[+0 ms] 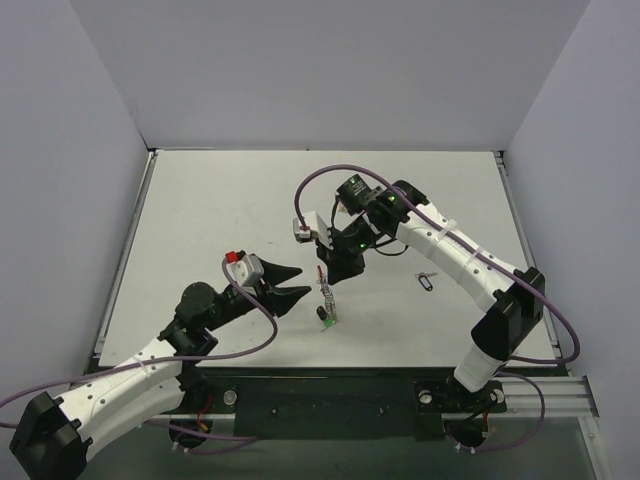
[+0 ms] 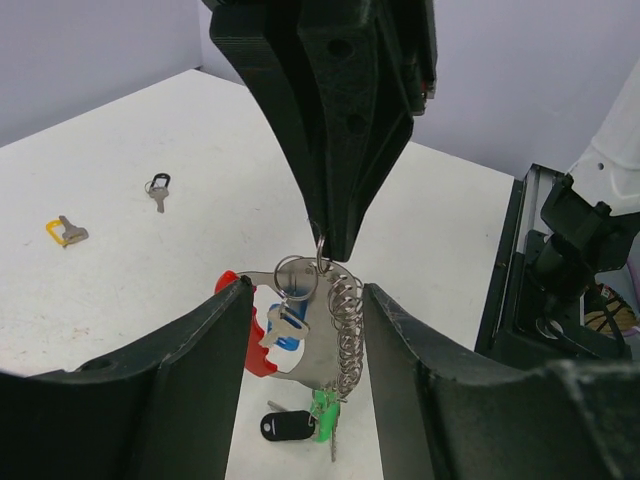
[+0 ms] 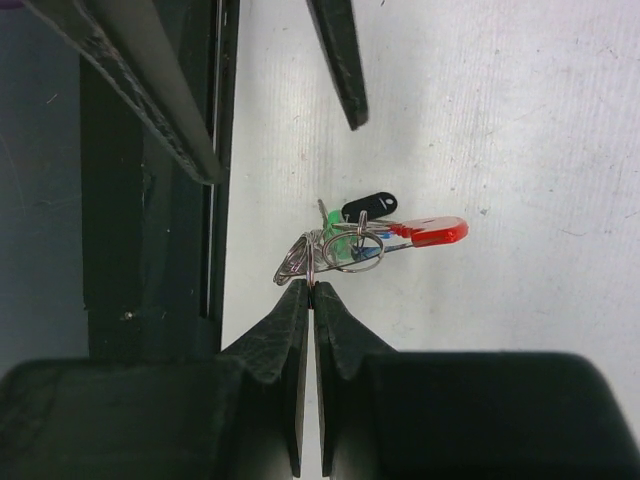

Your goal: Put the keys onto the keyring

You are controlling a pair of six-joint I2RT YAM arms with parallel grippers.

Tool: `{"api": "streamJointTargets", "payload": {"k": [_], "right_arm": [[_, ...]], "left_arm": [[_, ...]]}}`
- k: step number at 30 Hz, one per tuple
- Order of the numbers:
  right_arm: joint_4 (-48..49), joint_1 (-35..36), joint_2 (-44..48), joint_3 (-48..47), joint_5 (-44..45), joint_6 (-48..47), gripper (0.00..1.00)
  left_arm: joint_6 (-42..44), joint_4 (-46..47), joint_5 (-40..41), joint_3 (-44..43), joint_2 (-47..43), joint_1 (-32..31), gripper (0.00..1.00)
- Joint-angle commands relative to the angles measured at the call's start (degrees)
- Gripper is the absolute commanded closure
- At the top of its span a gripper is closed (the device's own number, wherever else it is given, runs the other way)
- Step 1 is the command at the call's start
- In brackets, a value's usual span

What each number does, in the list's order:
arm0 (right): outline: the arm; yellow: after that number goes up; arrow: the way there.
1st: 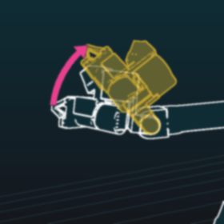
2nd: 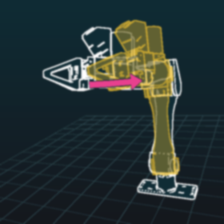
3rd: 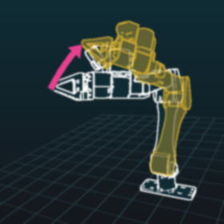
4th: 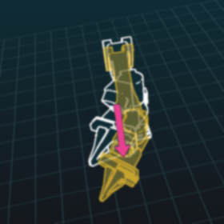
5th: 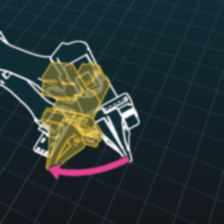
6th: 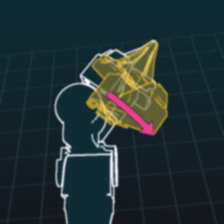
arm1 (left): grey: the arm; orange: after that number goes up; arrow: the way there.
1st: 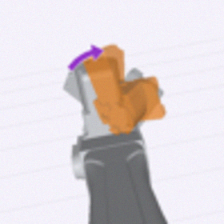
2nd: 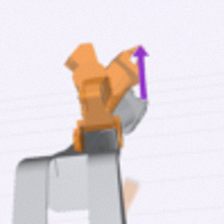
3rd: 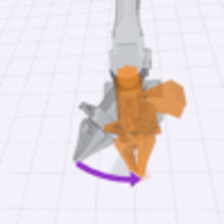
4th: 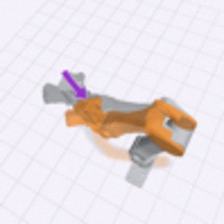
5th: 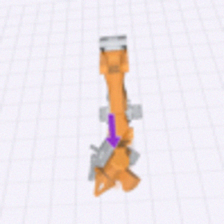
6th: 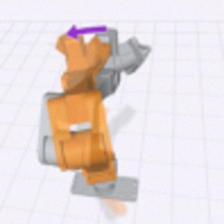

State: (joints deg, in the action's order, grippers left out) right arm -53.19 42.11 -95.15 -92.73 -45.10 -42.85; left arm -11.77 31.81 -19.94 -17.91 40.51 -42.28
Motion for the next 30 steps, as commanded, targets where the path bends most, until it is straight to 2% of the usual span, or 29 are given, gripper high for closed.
{"api": "streamJointTargets", "payload": {"k": [1, 7, 16, 30], "right_arm": [[-6.92, 1.83, -0.21, -4.56, 2.74, -0.39, 1.00], [-7.46, 2.37, -0.30, -4.92, 3.62, -0.13, 1.00], [-7.54, 2.37, -0.82, -5.18, 3.26, -0.04, 1.00], [-7.89, 2.45, -1.53, -5.71, 2.12, -0.04, 1.00]], "left_arm": [[-2.29, 9.48, -0.88, -0.28, 2.81, 0.01, 0.43], [-2.29, 15.19, -2.20, -1.07, 7.74, 0.01, 0.44], [-4.58, 21.36, -8.09, -1.42, 13.10, 0.01, 0.53], [-4.32, 21.98, -7.48, -2.74, 18.02, -0.43, 0.59]]}}
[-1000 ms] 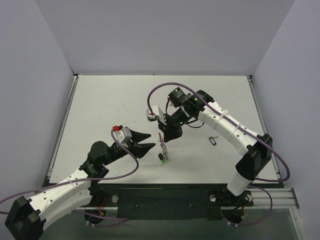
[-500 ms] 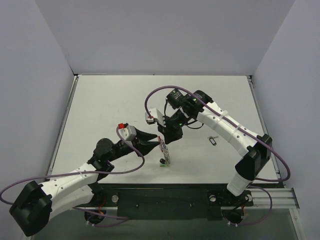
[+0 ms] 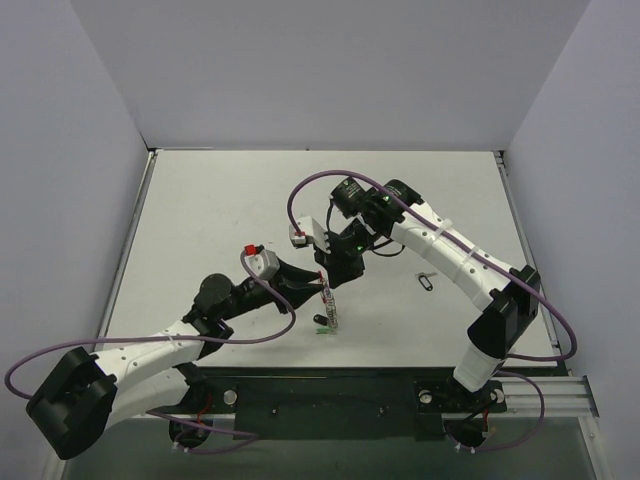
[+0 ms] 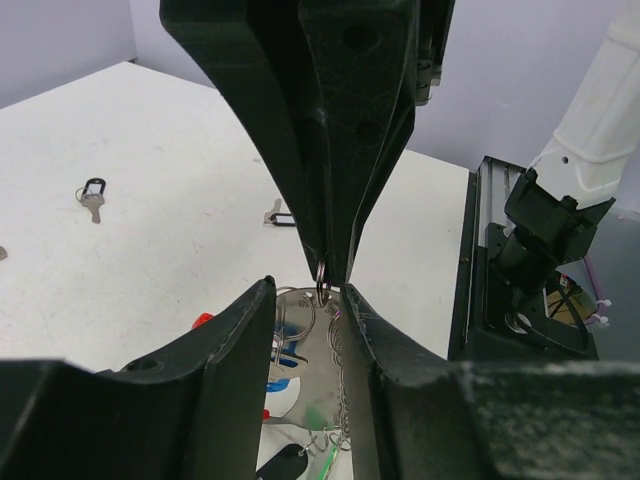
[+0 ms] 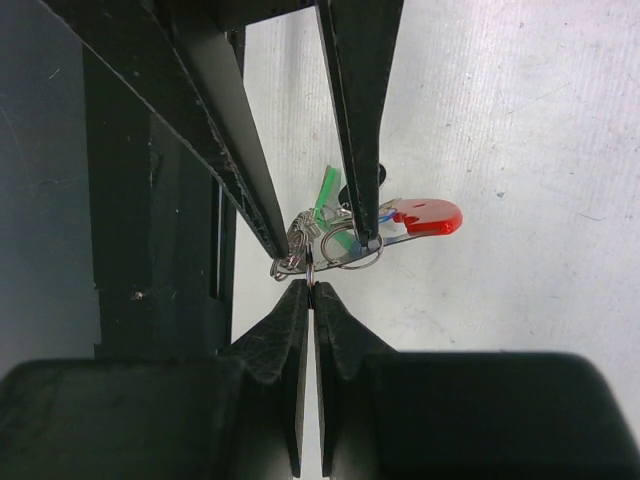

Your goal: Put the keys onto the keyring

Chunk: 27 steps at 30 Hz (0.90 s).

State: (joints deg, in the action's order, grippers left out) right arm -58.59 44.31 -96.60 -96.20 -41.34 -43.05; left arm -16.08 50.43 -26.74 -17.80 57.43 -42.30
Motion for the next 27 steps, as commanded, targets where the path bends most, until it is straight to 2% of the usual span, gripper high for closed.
{"api": "streamJointTargets", "payload": {"k": [1, 27], "right_arm": [[-2.41, 0.25, -0.08, -2.23, -1.72, 0.16, 1.00], [-2.67, 0.42, -0.79, -2.67, -2.08, 0.24, 1.00]], "left_arm": [[-0.01, 3.35, -0.94, -3.03, 1.45, -0.32, 0.60], [0.17, 2.48, -3.32, -4.79, 4.09, -0.41, 0.71]]}}
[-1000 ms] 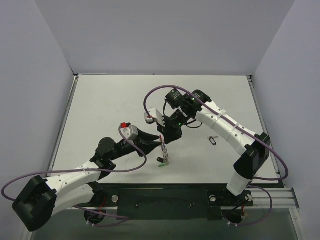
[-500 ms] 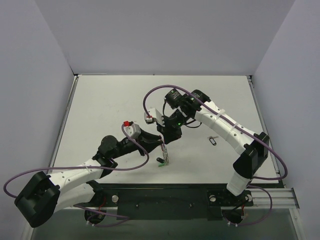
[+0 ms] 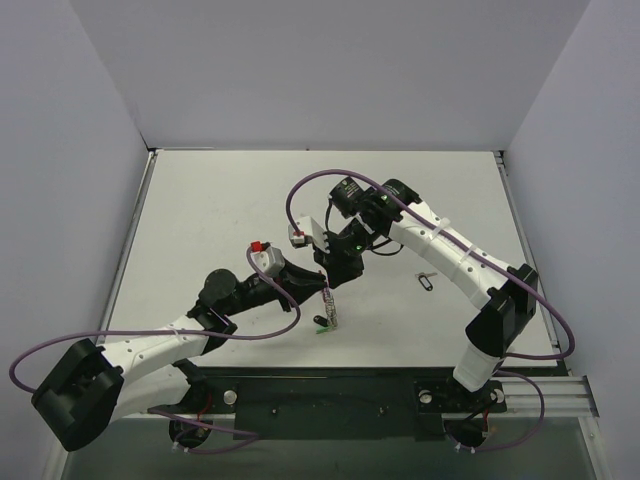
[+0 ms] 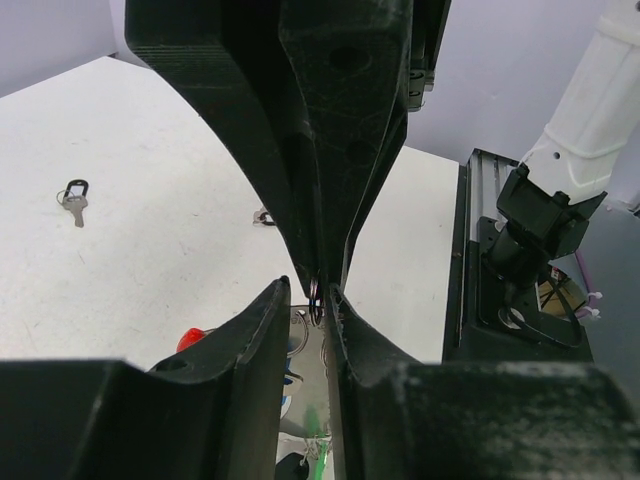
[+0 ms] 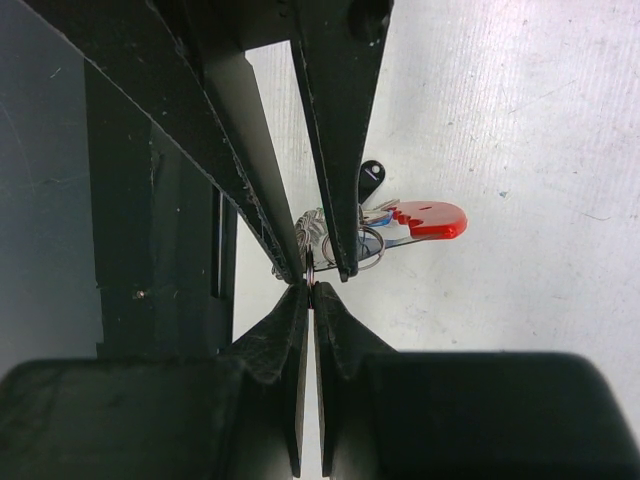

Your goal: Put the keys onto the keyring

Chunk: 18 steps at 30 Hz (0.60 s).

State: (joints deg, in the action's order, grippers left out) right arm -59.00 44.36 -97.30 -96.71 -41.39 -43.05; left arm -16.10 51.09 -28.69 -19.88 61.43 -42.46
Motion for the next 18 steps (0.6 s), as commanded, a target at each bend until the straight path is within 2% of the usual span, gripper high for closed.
{"api": "streamJointTargets", "payload": {"k": [1, 9, 11, 12, 18], "right_arm": [[-2.34, 0.38, 0.00, -2.17, -2.12, 0.24, 1.00], [-2.43, 0.47, -0.18, -2.17, -2.38, 0.24, 1.00], [-2.34, 0.47, -0.18, -2.08, -2.38, 0.16, 1.00], [-2.34, 0.47, -0.17, -2.08, -2.38, 0.16, 1.00], [-2.35, 0.55, 0.26, -2.08, -2.38, 0.16, 1.00]], "left_arm": [[0.36, 1.65, -1.46, -2.71, 0.18, -0.34, 0.72], [0.54, 0.33, -3.13, -3.76, 0.97, -0.26, 0.82], [0.72, 0.33, -3.65, -3.85, 1.15, -0.26, 0.91], [0.80, -0.02, -3.74, -4.03, 1.24, -0.34, 1.00], [1.94, -2.66, -3.40, -4.47, 0.36, -0.35, 1.00]]}}
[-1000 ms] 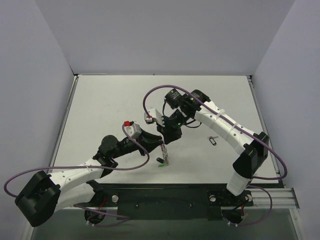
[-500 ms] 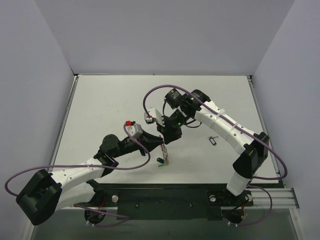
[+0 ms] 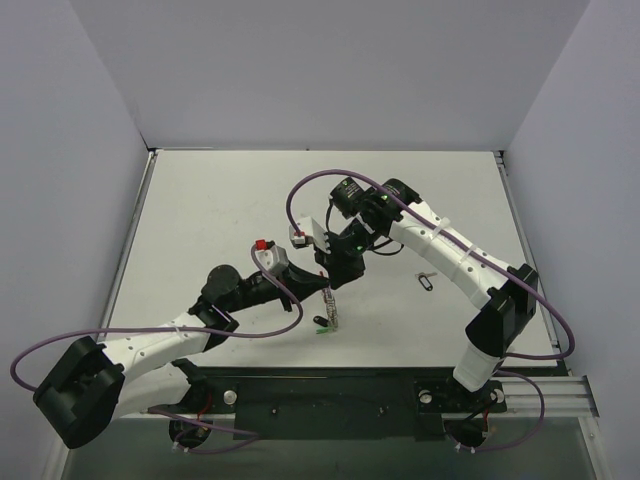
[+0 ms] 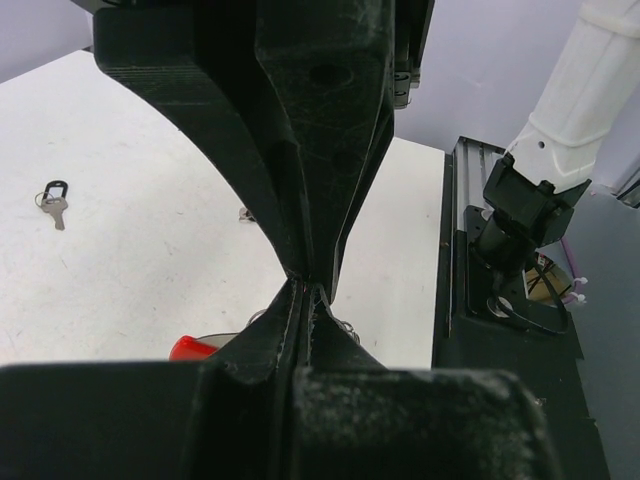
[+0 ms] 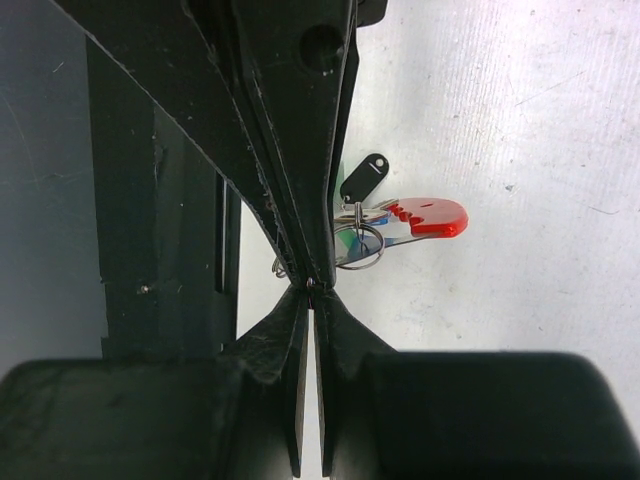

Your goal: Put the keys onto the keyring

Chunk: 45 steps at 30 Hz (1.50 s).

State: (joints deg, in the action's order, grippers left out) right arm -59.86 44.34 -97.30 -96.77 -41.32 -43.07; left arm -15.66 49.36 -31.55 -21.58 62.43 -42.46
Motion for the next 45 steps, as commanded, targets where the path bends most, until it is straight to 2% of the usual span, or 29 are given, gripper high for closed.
{"api": "streamJointTargets", "payload": {"k": [1, 4, 6, 11, 14, 17, 19, 21, 23, 26, 28, 32, 39, 45], "right_arm": [[-1.49, 0.49, 0.44, -1.93, -2.54, 0.27, 1.00], [-1.58, 0.31, 1.49, -1.41, -2.80, 0.18, 0.67], [-2.02, -0.04, 2.80, -0.70, -2.97, -0.35, 0.53], [-2.37, -2.49, 8.17, 1.93, -3.94, -1.66, 0.46], [-2.37, -6.45, 13.34, 5.88, -6.22, -3.68, 0.43], [-1.76, -10.92, 18.79, 15.78, -10.08, -10.25, 0.38], [0.43, -13.91, 24.93, 23.59, -12.36, -14.38, 0.30], [3.86, -17.33, 28.72, 30.63, -15.18, -15.29, 0.26], [5.80, -21.72, 30.84, 35.57, -19.22, -15.64, 0.26], [5.80, -28.24, 32.08, 39.55, -26.25, -17.31, 0.26], [5.80, -30.71, 32.26, 39.82, -26.27, -17.22, 0.26], [5.80, -36.06, 31.82, 39.73, -26.71, -16.87, 0.26], [5.63, -40.12, 30.24, 39.29, -26.27, -15.82, 0.27], [3.53, -40.38, 27.95, 38.94, -26.09, -17.92, 0.27]], "left_arm": [[1.68, -1.89, -0.36, -2.85, -0.82, -0.26, 1.00], [2.12, -3.30, 0.79, -2.59, -2.57, -0.35, 1.00], [2.74, -4.27, 0.88, -2.50, -3.80, -0.26, 1.00], [8.00, -11.82, 0.17, -4.25, -9.33, -0.26, 1.00], [12.05, -17.00, -1.22, -5.40, -12.50, -0.26, 1.00], [18.44, -20.53, -3.68, -7.24, -16.02, -0.08, 1.00], [20.92, -21.85, -5.44, -8.21, -17.43, 0.01, 1.00], [22.33, -22.03, -7.55, -8.91, -18.13, 0.36, 1.00], [21.30, -19.93, -10.09, -9.18, -18.05, 1.14, 1.00], [16.02, -9.34, -13.71, -7.95, -16.39, 2.55, 1.00], [8.22, -1.57, -15.82, -7.07, -14.54, 3.17, 1.00], [0.04, 10.29, -18.19, -5.93, -10.76, 3.26, 1.00], [-14.12, 24.88, -21.45, -6.72, -5.57, 5.62, 1.00], [-22.91, 33.50, -17.42, -6.11, -2.06, 6.33, 1.00]]}}
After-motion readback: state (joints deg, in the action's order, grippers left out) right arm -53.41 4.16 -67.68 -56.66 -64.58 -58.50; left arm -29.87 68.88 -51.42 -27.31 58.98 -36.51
